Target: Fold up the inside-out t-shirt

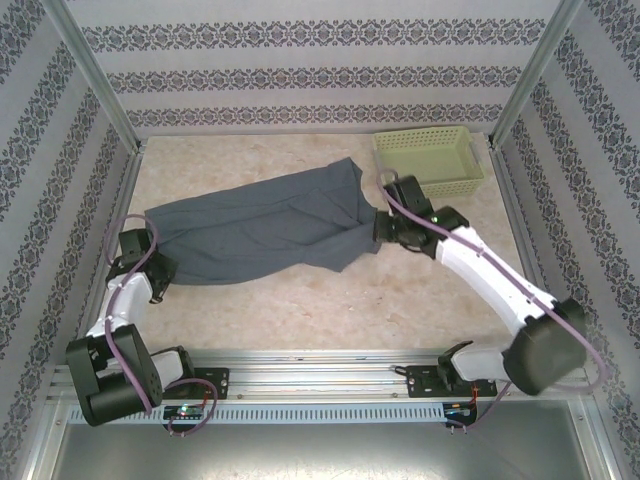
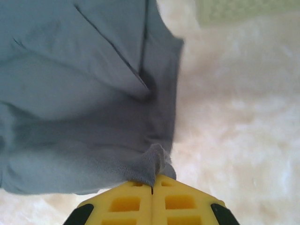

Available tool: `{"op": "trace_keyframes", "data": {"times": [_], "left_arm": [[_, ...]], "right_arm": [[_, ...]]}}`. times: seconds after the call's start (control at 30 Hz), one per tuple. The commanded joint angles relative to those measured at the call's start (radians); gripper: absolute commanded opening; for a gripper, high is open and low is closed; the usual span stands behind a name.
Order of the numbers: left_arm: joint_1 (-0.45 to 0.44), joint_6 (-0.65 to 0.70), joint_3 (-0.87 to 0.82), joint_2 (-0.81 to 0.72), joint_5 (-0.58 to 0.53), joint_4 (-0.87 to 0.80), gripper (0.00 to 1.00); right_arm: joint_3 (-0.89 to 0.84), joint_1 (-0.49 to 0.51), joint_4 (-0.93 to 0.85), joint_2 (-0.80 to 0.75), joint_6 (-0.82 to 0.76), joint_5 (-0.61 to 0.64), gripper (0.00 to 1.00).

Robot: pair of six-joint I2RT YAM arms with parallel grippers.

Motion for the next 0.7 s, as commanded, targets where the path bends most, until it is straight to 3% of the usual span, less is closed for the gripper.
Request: {"op": "trace_keyframes", "data": {"times": [0.0,0.4,0.67], "left_arm": [[-0.009,-0.055,0.069,0.054,-0.041,0.085,0.00],[-0.009,-0.163,0.131,0.216,-0.104,0.423,0.00],[-0.009,-0.184,0.200,0.320,-0.107,0.470,0.00]], "right_arm": [[0.150,-0.027,0.009,0.138,-0.106,-0.036,0.00],[0.588,-0.102,-0.011,0.542,-0.200,-0.035,0.00],[0.763,-0.118,-0.001,0.701,-0.216,-0.046,0.00]]}}
